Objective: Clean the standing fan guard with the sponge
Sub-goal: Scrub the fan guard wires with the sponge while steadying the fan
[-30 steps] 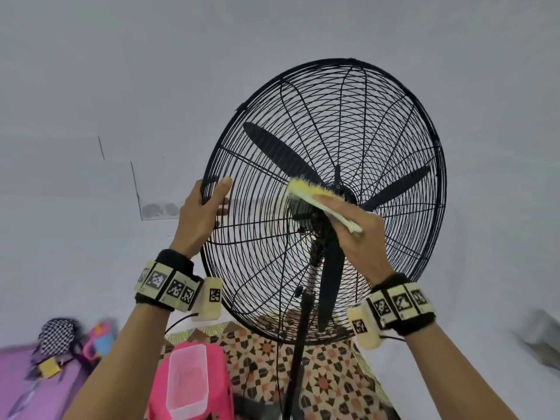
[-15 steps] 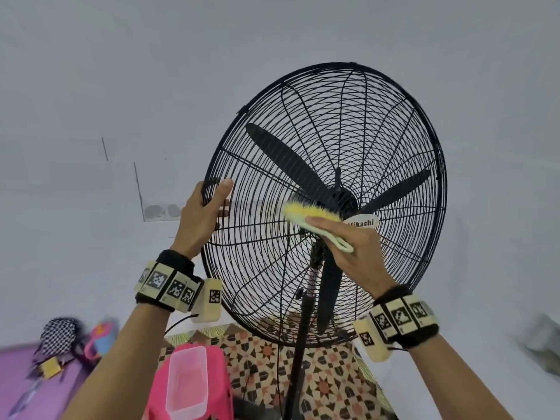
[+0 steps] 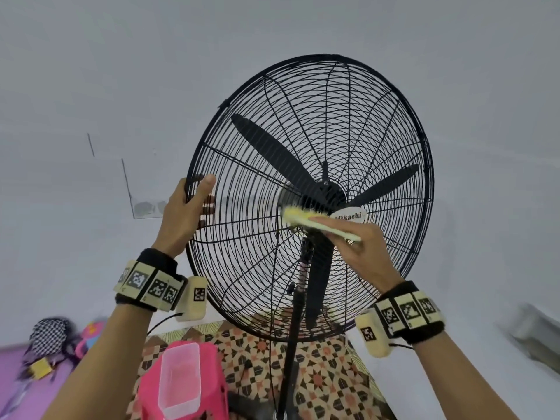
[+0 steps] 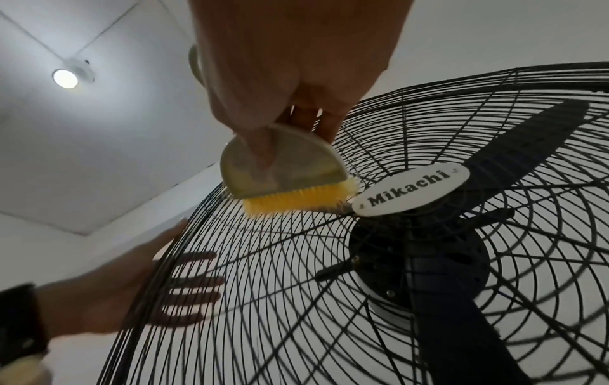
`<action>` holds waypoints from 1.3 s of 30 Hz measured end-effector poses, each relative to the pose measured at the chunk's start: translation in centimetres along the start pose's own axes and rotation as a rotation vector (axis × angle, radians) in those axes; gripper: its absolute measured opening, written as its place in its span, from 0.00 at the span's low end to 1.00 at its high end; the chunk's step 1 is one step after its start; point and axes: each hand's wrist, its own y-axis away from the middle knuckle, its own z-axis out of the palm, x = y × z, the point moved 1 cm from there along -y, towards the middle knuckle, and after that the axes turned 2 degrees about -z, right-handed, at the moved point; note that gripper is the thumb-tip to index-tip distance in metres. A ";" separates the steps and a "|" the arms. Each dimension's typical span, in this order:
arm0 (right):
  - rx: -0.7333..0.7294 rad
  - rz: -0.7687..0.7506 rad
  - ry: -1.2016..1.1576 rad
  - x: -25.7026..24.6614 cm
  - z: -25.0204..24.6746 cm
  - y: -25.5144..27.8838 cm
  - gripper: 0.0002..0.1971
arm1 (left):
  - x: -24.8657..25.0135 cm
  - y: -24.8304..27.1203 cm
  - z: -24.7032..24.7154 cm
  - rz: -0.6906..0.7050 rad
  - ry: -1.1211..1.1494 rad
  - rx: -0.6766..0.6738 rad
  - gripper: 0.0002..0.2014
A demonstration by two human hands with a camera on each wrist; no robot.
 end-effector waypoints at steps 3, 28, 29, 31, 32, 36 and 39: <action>0.111 0.044 0.010 0.7 -0.3 -0.6 0.20 | 0.1 0.2 0.2 0.005 -0.007 -0.005 0.22; -0.058 0.068 0.121 3.6 -3.1 1.1 0.28 | 0.2 0.7 0.1 -0.024 0.006 -0.001 0.29; -0.124 0.059 0.108 4.0 -3.3 1.5 0.28 | 0.3 0.7 0.2 -0.017 0.003 0.007 0.30; -0.236 0.081 0.060 4.1 -3.9 1.2 0.26 | 0.4 0.8 0.3 -0.006 -0.006 0.017 0.30; -0.259 0.110 0.032 3.9 -4.3 0.8 0.25 | 0.3 0.8 0.3 -0.002 -0.007 0.019 0.30; -0.034 0.129 0.001 3.2 -4.4 0.1 0.25 | 0.1 0.7 0.3 -0.011 -0.012 0.010 0.33; -0.099 0.097 0.094 3.7 -3.5 1.1 0.27 | 0.4 0.7 0.3 -0.003 -0.027 0.017 0.32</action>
